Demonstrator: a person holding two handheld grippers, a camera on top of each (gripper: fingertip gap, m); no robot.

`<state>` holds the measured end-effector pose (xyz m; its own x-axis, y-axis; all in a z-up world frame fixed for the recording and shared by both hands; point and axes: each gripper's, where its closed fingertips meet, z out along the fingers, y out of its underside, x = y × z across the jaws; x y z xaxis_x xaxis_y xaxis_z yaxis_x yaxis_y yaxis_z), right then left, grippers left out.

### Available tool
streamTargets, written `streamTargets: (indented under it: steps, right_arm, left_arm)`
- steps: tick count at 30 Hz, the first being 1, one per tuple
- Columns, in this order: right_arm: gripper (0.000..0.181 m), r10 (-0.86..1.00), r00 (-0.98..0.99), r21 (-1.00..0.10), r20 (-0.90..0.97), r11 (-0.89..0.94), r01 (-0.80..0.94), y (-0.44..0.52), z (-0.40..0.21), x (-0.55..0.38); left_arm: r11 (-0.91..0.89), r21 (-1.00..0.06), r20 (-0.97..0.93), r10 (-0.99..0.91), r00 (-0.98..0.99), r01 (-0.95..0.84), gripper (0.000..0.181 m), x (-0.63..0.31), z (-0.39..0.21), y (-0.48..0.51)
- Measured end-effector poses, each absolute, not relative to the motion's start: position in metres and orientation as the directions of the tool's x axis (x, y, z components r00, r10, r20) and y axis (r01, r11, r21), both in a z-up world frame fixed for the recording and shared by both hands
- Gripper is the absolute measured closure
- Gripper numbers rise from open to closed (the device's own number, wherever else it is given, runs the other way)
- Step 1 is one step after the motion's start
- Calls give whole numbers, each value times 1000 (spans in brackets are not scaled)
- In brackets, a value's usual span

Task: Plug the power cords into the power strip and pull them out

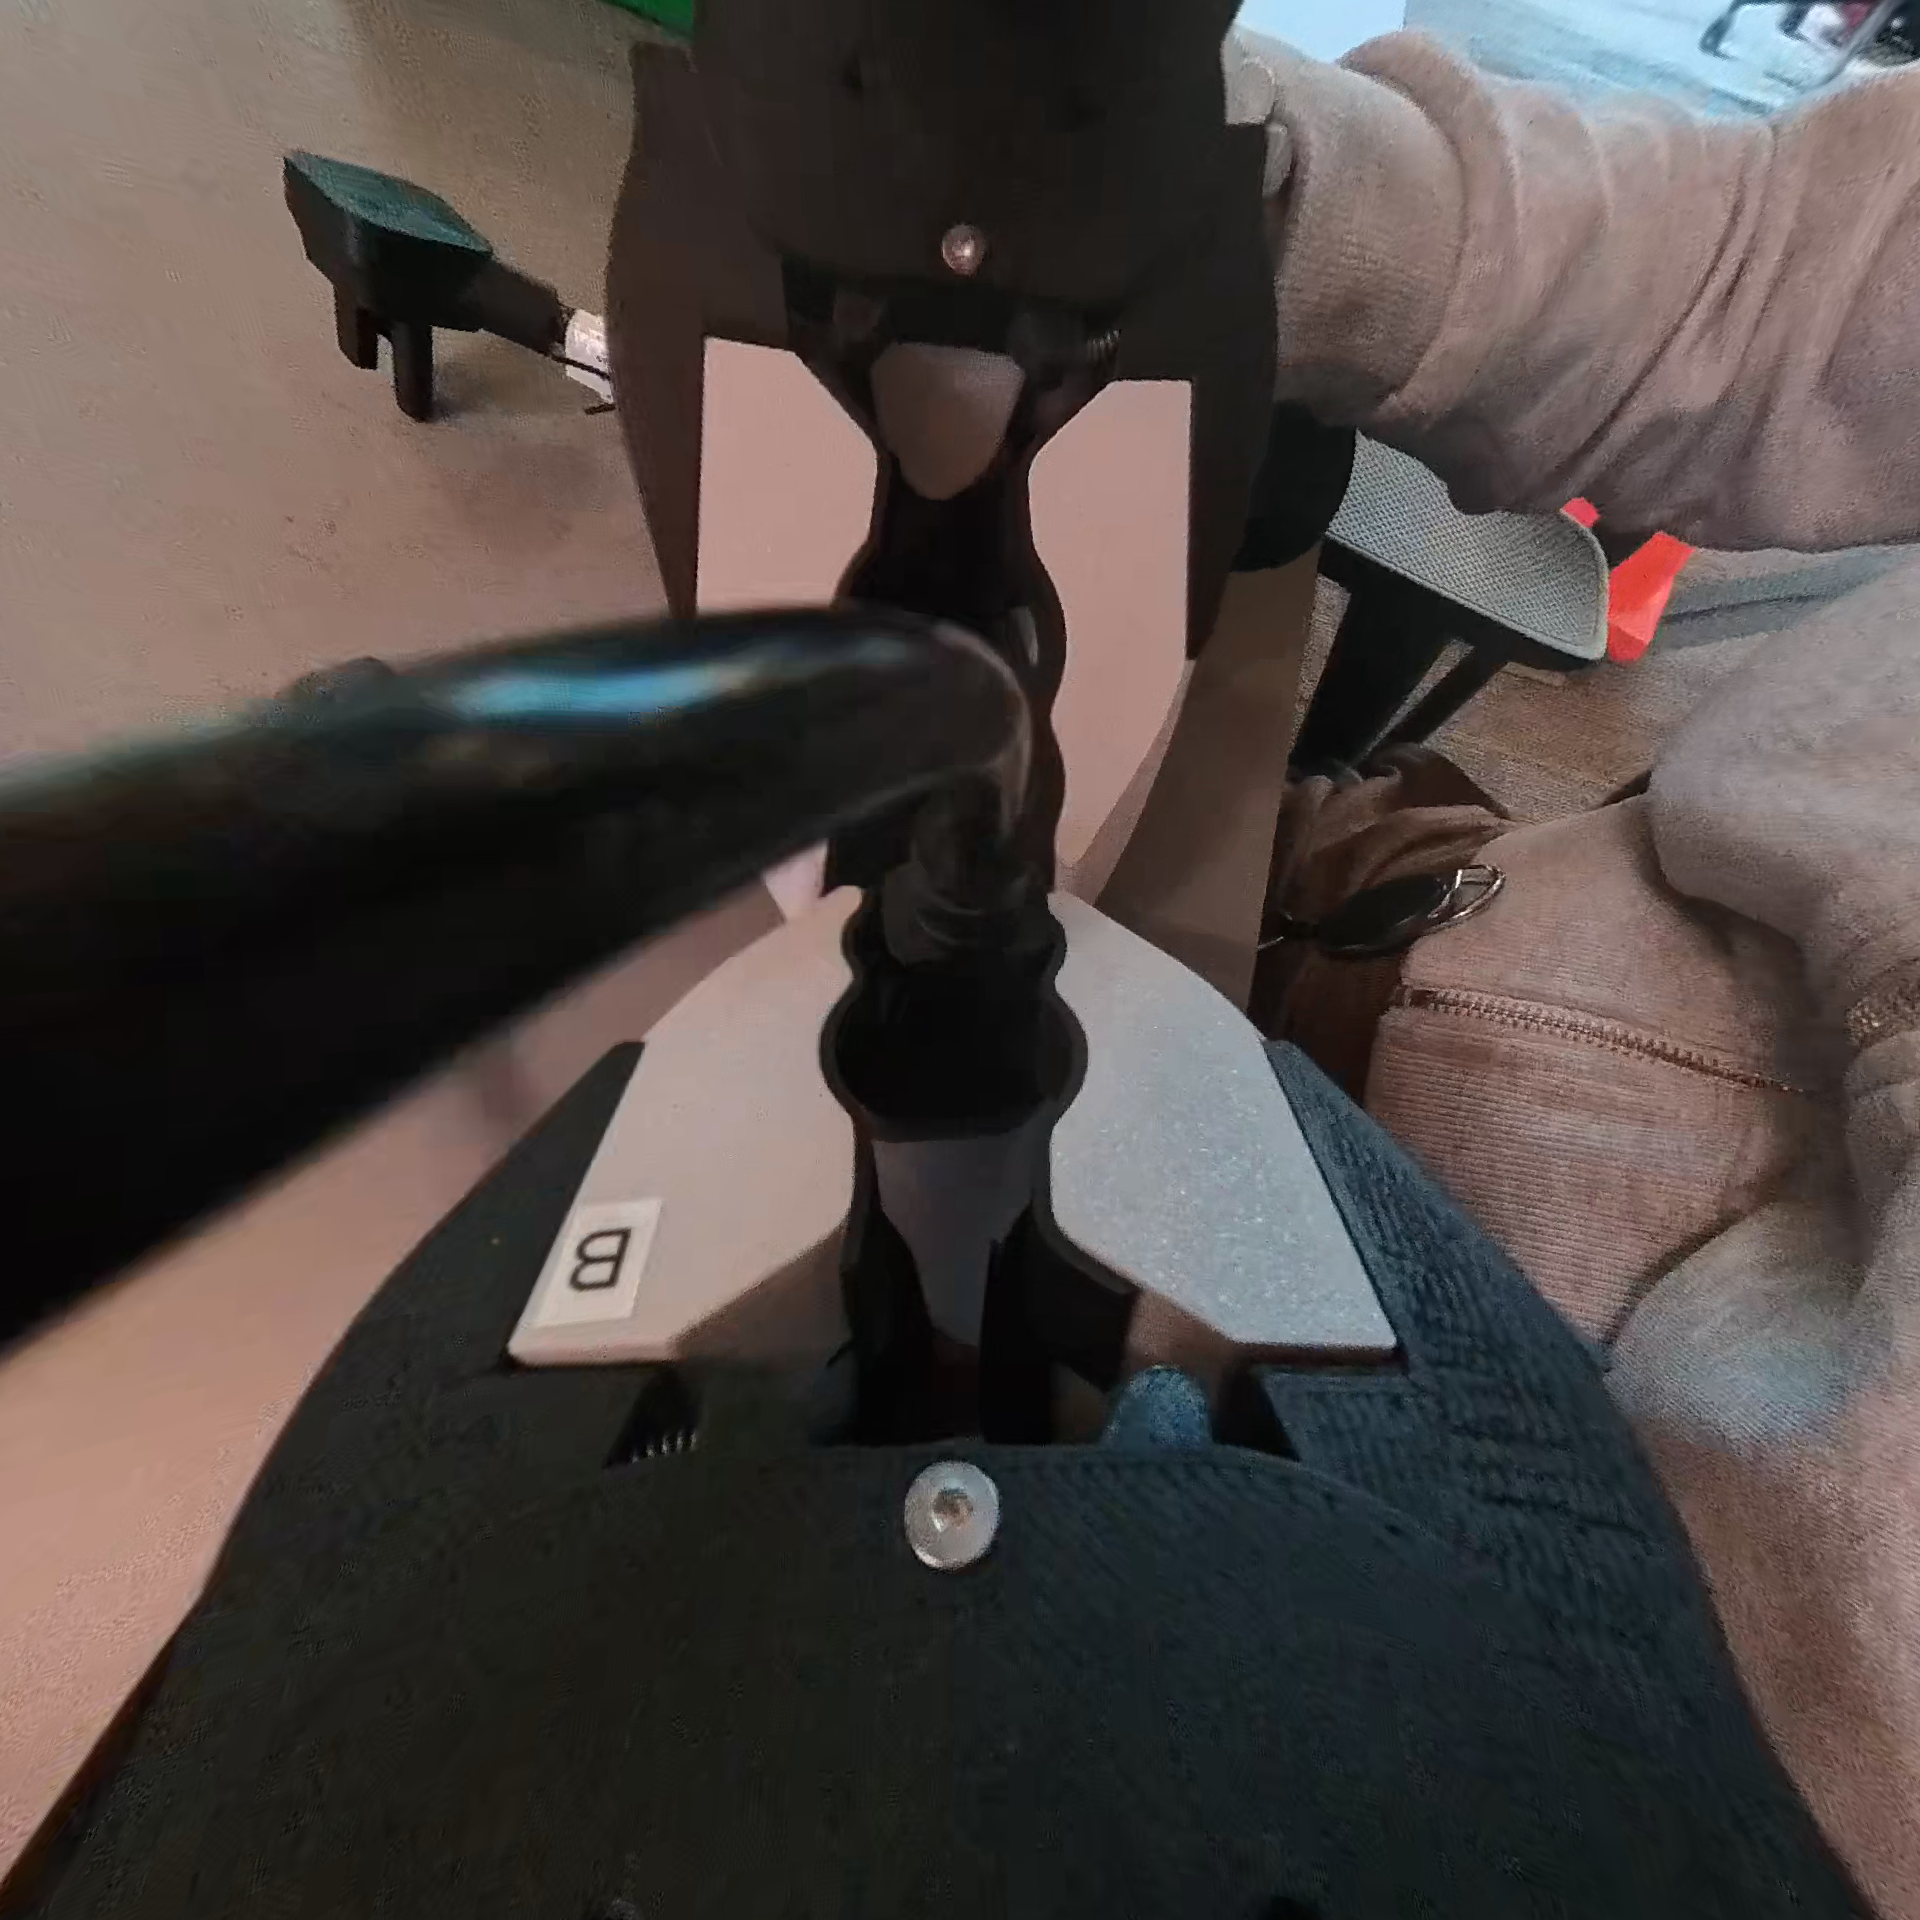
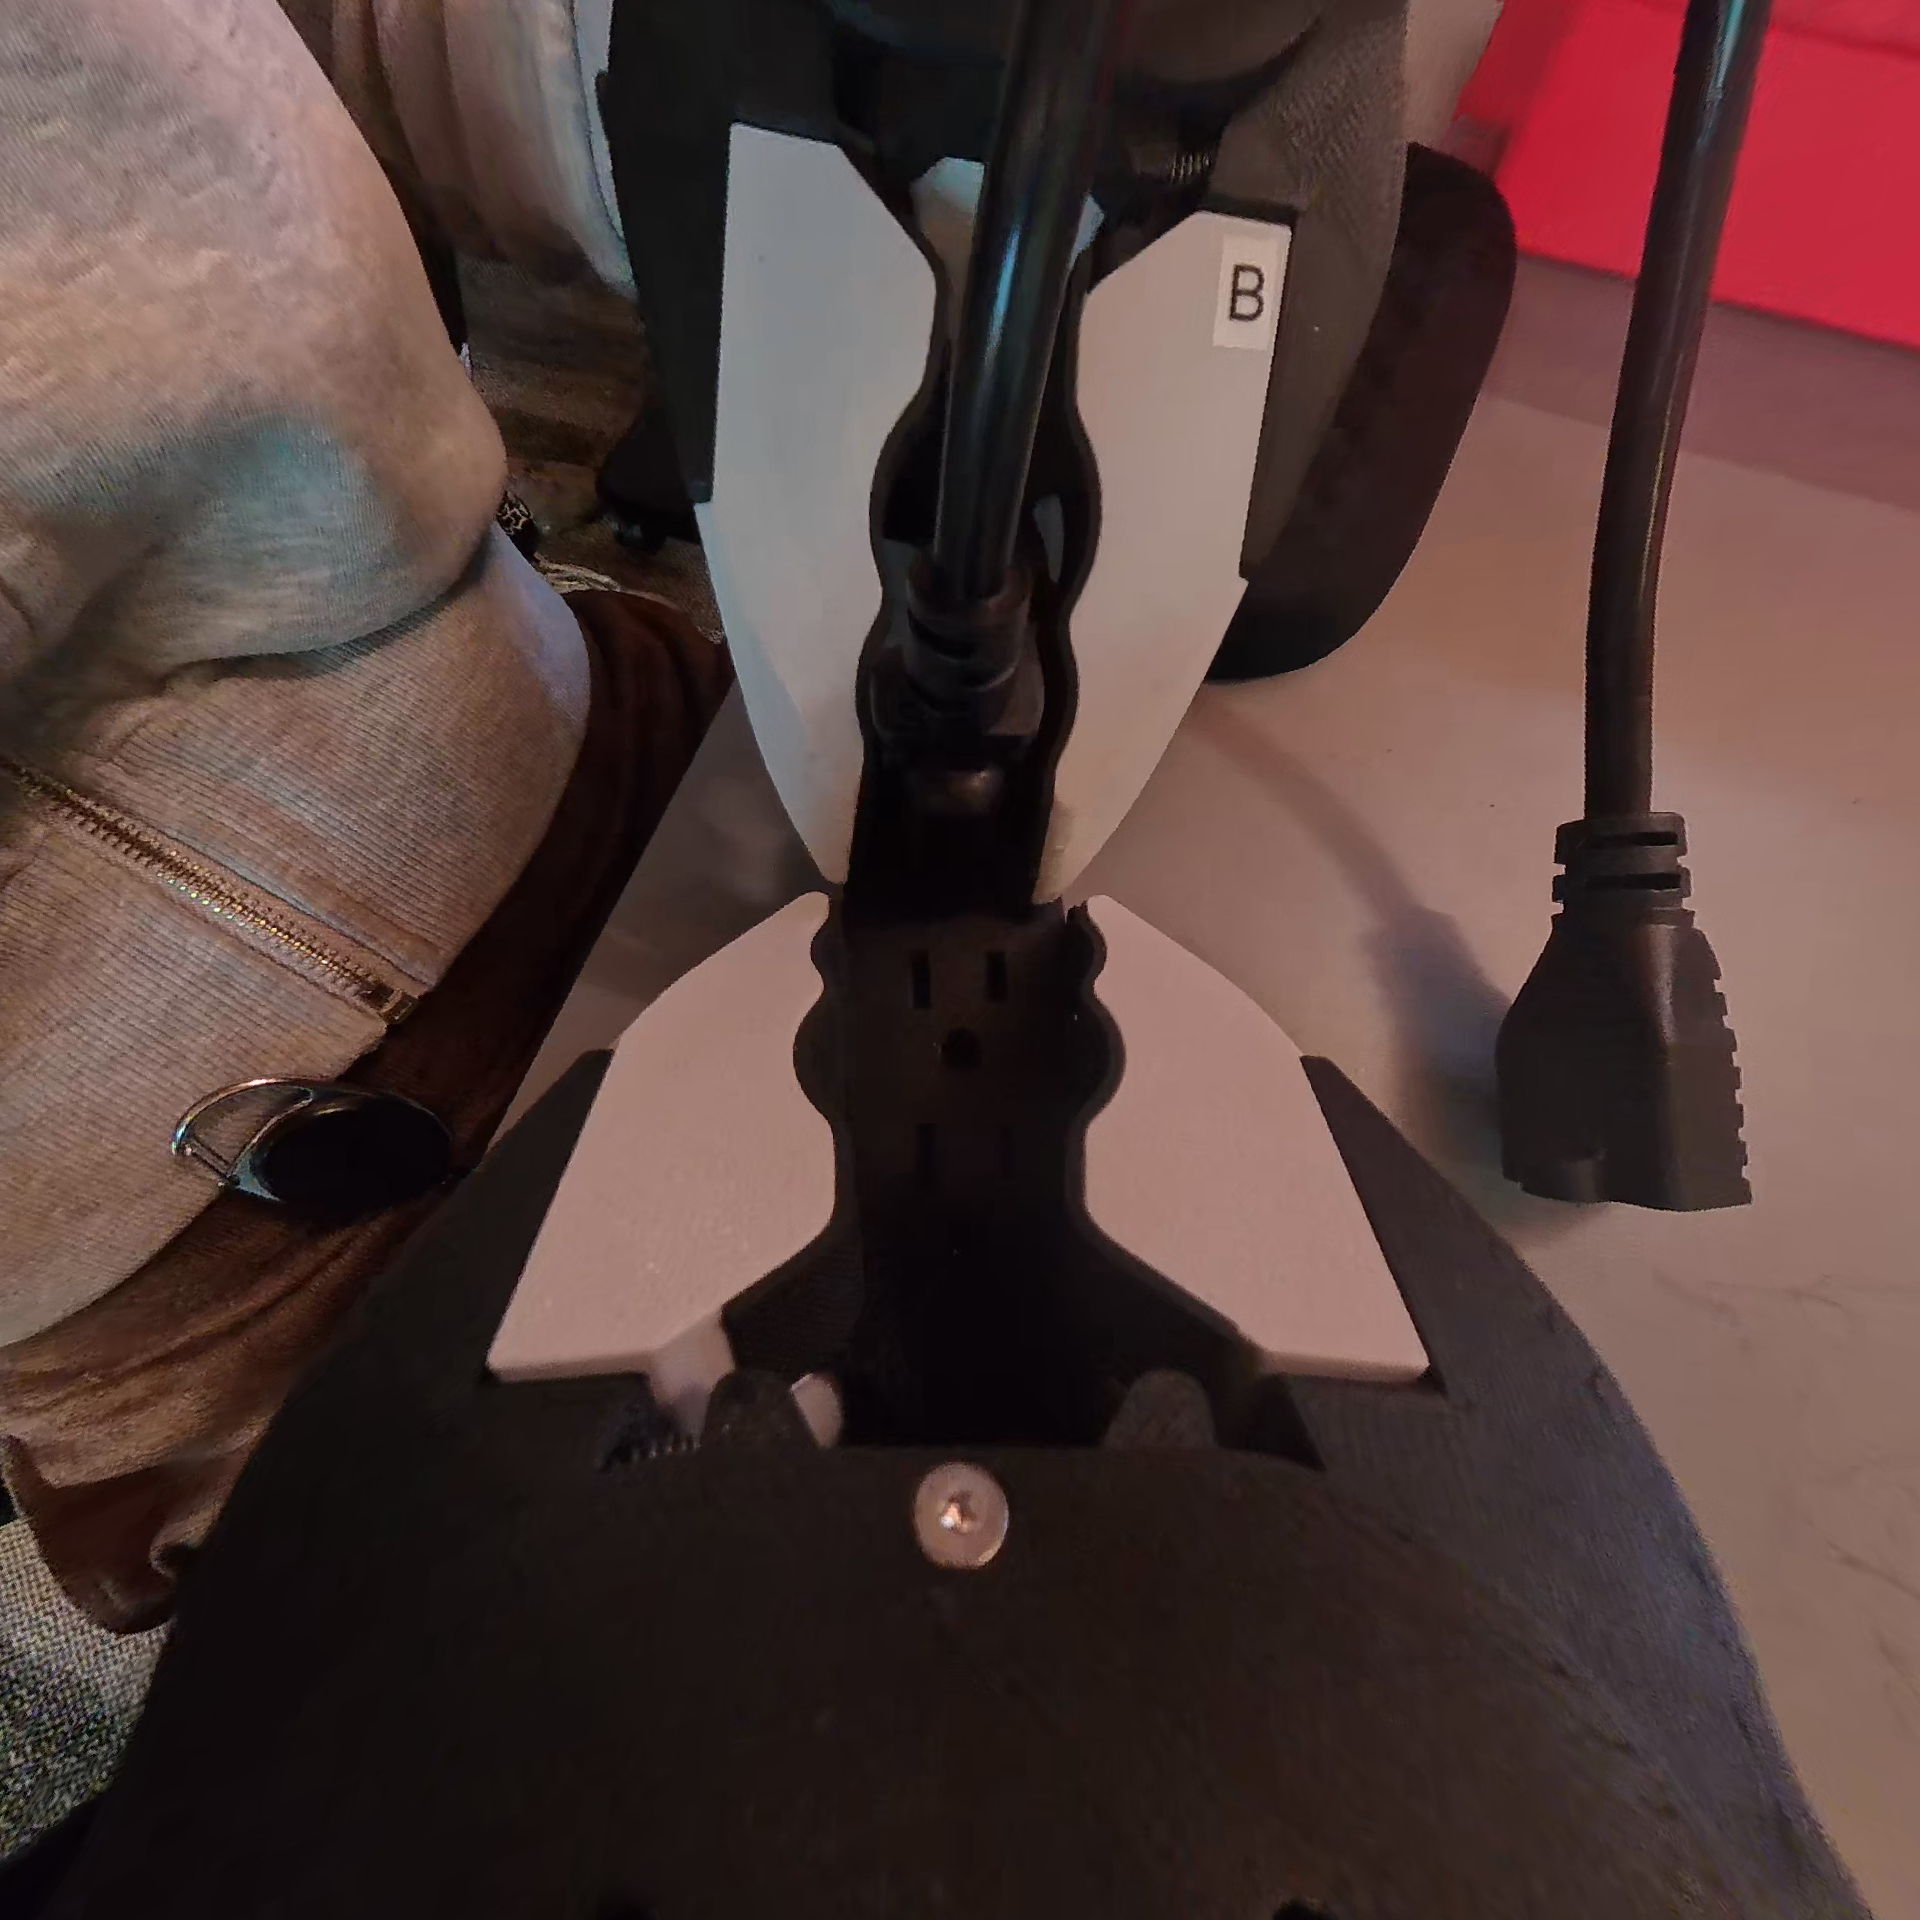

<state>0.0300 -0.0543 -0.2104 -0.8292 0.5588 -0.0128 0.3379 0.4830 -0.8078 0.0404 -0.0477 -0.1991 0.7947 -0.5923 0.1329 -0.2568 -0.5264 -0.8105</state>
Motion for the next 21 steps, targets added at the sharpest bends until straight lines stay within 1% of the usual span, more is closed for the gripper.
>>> streamTargets:
  steps: [5,7,9,11,12,19,21]
  right_arm:
    - [138,576,-816,-834,-50,425,351,-55,-205,26]
    - [138,575,-817,-830,-43,434,349,-54,-206,27]
    - [138,563,-826,-821,-25,460,338,-55,-208,29]
    - [139,540,-842,-796,10,514,320,-56,-212,31]
    - [139,536,-844,-793,13,519,317,-56,-212,31]
    - [139,581,-813,-817,31,484,315,-52,-206,25]
    - [139,578,-816,-801,32,503,325,-51,-210,25]
  left_arm:
    - [-509,-840,167,-571,804,-187,156,35,-190,-46]
    - [-511,-836,159,-572,805,-198,156,36,-192,-46]
    - [-496,-831,106,-588,802,-253,155,38,-195,-48]
    - [-467,-802,-2,-621,784,-372,156,41,-201,-50]
    - [-453,-796,-34,-629,777,-402,155,41,-201,-49]
    - [-466,-835,45,-587,808,-292,156,33,-193,-45]
    - [-480,-822,41,-588,808,-308,156,33,-197,-45]
